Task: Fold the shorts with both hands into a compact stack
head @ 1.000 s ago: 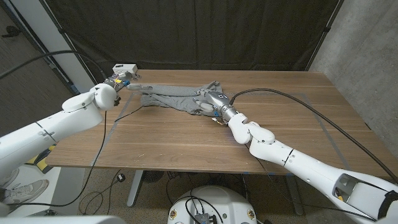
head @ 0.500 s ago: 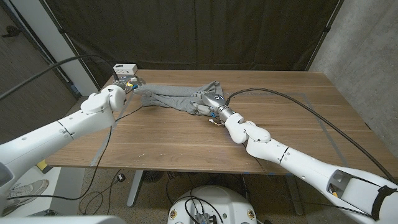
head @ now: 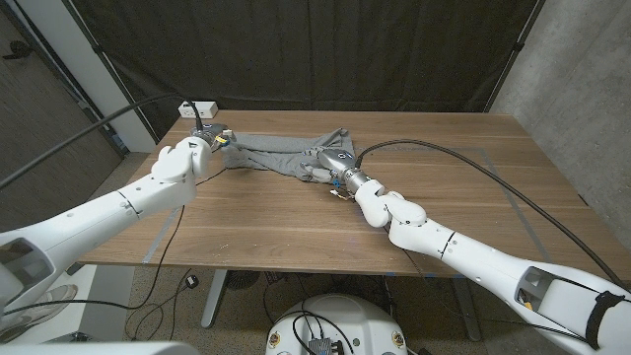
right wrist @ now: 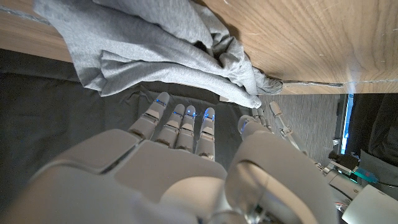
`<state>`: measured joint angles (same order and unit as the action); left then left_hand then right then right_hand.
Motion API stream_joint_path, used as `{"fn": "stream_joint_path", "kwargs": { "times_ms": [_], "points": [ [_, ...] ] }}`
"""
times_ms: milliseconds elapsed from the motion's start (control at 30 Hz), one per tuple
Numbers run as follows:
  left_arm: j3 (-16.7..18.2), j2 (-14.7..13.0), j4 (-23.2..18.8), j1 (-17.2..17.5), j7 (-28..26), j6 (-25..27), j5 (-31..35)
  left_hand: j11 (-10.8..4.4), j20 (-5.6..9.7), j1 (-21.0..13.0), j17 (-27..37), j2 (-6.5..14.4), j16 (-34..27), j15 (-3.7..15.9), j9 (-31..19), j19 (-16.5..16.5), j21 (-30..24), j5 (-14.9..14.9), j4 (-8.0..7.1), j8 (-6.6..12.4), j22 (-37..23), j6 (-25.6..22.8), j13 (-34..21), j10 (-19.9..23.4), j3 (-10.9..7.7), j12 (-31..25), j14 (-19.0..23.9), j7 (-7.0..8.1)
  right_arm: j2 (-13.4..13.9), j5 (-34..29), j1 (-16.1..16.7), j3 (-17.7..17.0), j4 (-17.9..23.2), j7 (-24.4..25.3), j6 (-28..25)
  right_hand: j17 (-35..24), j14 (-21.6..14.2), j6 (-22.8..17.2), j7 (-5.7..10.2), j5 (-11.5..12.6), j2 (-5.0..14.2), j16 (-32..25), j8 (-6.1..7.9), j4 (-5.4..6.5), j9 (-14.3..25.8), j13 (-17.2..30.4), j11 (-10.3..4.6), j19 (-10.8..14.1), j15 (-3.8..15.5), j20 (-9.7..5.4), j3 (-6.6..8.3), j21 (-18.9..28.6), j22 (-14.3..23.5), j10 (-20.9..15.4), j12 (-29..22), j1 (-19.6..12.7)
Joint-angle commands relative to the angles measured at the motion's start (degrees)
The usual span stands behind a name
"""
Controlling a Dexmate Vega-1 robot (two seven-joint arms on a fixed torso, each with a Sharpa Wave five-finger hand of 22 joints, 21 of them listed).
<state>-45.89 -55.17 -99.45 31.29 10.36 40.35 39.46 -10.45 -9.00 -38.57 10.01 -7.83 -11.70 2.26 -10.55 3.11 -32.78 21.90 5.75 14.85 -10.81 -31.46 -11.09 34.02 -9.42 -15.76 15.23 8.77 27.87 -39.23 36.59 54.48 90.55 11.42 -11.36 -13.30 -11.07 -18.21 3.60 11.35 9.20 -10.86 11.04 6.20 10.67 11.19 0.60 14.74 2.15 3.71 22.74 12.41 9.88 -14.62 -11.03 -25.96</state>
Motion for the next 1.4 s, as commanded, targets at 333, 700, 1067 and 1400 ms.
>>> {"fn": "stream_joint_path", "kwargs": {
  "times_ms": [333,700,1067,1400],
  "points": [
    [-6.89,5.87,8.91,-1.47,-1.87,-1.09,23.15,-1.49,2.67,-4.49,0.05,0.89,-1.33,6.78,-0.23,3.02,0.22,0.31,1.29,0.71,-0.21,-7.32,-0.33,6.05,0.56,0.04,5.20,1.43,0.17,0.51,0.61,0.41,0.21,-0.62,-1.57,0.20,-0.86,-0.13,0.33,-0.26,-0.06,-0.49,0.03,-0.12,0.09,0.11,0.05,-0.17,0.60,0.55,-0.09,-0.21,0.19,-0.05,-0.22,0.68],
    [-8.15,10.16,15.12,-2.90,1.64,-3.07,26.07,-1.69,3.01,-6.01,0.04,2.54,-0.76,7.29,-0.20,3.90,0.30,0.54,1.12,-1.78,-0.32,-3.92,-0.33,4.96,0.42,1.86,5.80,1.37,-0.07,0.14,0.44,0.83,0.34,-1.17,-2.71,0.45,-0.44,-0.62,0.25,-0.28,-0.08,-0.35,0.18,-0.27,0.09,0.10,0.27,-0.30,0.53,0.57,-0.04,-0.36,0.19,-0.06,-0.24,0.84],
    [-10.59,12.78,20.48,-4.16,-0.83,-3.39,29.99,-1.90,4.92,-11.64,-0.02,7.02,-0.63,9.38,-0.11,5.70,0.14,1.48,2.09,-1.10,-0.43,-9.70,-0.28,10.41,-2.05,2.04,8.34,3.05,-0.48,0.68,0.11,1.04,-0.97,-1.29,-2.99,0.61,-0.33,-0.85,0.16,-0.31,-0.06,-0.39,0.22,-0.39,0.10,0.10,0.30,-0.34,0.55,0.63,-0.05,-0.45,0.19,0.03,-0.22,1.02],
    [-12.70,14.74,25.26,-4.76,-8.09,-2.10,32.81,-1.88,7.72,-28.65,0.32,16.68,0.23,10.95,-0.17,9.02,-1.56,-7.28,4.24,-0.24,-0.48,-22.89,-0.45,22.36,-11.36,1.99,14.38,3.42,-1.14,1.59,-2.78,2.71,-2.80,-8.02,-4.67,0.53,0.08,-1.98,0.16,-0.44,0.09,-0.63,0.51,0.75,0.14,0.10,0.38,-0.42,0.34,0.63,-0.69,-0.60,0.22,0.13,-0.23,2.97]
  ]
}}
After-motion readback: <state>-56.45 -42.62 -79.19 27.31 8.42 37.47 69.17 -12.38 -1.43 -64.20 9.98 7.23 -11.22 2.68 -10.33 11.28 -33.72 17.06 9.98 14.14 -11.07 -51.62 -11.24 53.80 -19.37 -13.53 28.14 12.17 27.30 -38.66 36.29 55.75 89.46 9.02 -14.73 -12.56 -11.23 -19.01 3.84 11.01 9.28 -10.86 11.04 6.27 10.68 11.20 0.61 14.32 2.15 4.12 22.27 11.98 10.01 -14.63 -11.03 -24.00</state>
